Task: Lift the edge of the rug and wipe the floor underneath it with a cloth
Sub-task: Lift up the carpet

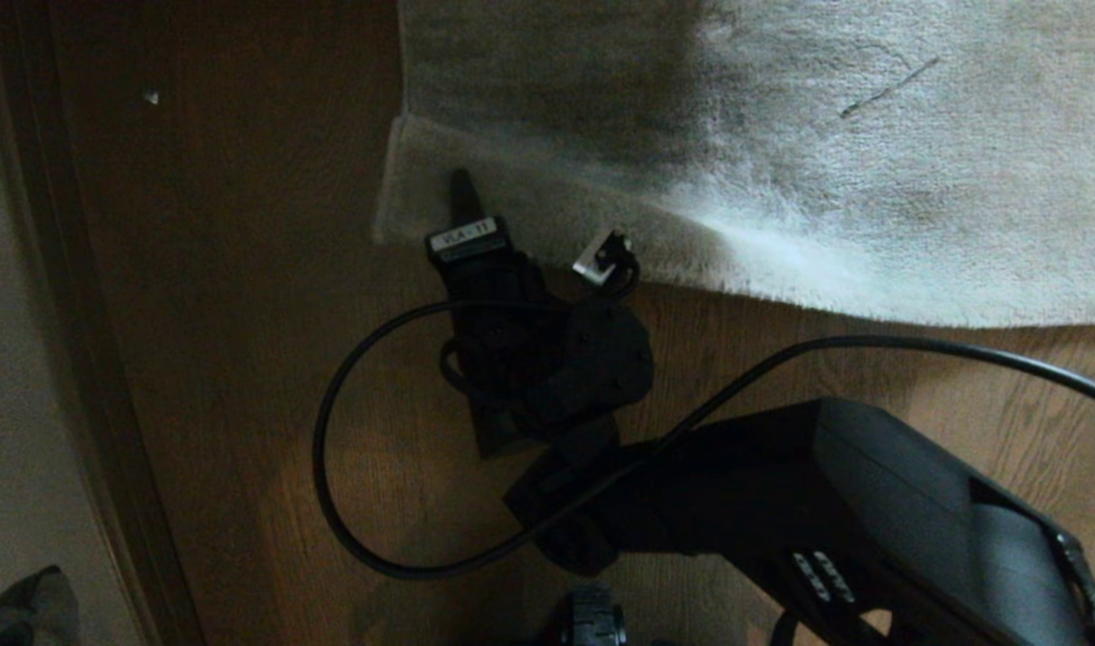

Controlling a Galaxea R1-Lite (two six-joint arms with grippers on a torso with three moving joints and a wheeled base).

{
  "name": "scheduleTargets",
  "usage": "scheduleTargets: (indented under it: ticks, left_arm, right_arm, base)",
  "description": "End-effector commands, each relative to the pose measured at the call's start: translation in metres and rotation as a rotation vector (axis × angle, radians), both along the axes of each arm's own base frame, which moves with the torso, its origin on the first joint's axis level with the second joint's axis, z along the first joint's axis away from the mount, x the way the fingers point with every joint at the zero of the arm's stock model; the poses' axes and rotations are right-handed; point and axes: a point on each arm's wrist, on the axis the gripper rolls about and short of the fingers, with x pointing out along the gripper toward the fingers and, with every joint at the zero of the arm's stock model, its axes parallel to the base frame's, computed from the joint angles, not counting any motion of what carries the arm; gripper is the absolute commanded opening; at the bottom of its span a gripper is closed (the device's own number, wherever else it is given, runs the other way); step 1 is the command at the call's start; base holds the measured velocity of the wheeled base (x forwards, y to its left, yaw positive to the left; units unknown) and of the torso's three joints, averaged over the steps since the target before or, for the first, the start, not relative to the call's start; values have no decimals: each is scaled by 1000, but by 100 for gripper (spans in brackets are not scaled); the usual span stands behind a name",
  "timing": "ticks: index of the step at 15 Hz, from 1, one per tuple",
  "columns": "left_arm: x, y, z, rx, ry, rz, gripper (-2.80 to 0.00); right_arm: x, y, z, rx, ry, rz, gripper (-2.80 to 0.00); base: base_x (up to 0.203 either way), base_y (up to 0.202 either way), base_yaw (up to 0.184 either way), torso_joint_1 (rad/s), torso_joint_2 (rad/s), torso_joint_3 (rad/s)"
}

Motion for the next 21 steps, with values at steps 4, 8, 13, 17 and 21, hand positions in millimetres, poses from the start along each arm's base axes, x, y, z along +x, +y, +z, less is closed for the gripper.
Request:
scheduleTargets:
  ticks: [4,8,13,17,21]
  left_arm:
    - [0,0,0,0,-1,0,-280]
    - [0,0,0,0,0,0,-280]
    - [0,0,0,0,1,0,-280]
    - [0,0,0,0,0,0,-280]
    - [0,0,0,0,0,0,-280]
  right_arm:
    - [-7,2,2,9,-12,6,-280]
    - [-8,1,3,23,-33,-2,-280]
    - [-12,-3,19,-33,-120,-22,-280]
    - [-12,-4,20,-62,-146,-38,-280]
    - [2,-20,31,-38,-156,-73,-280]
  base:
    - [0,0,0,0,0,0]
    - [0,0,0,0,0,0]
    - [0,0,0,0,0,0]
    - [0,0,0,0,0,0]
    - [0,0,0,0,0,0]
